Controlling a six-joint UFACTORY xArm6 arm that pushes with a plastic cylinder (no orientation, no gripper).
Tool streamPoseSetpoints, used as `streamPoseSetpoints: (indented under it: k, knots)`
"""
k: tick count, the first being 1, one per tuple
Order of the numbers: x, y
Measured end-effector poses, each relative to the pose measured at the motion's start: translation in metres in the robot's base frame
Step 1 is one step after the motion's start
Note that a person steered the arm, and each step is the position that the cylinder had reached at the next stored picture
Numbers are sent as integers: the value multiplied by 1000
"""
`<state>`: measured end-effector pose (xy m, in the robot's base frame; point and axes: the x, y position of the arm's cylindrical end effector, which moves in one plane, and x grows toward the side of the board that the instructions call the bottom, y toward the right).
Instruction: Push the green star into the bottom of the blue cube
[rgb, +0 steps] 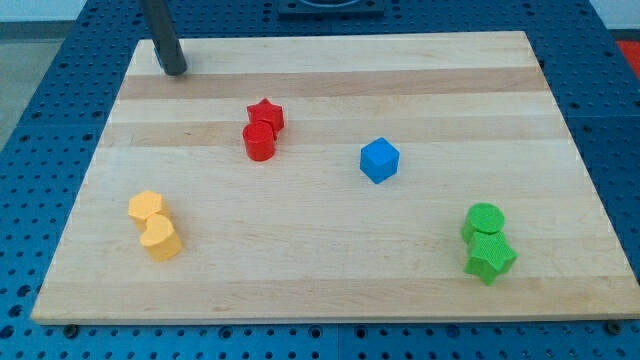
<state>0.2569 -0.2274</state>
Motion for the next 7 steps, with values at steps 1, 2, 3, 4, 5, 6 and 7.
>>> streamPoseSetpoints:
  k: [1,2,3,4,5,6,7]
  knots:
    - [0,-7]
    - [2,-14]
    - [38,-13]
    - [59,43]
    - [58,138]
    - [58,245]
    - [64,360]
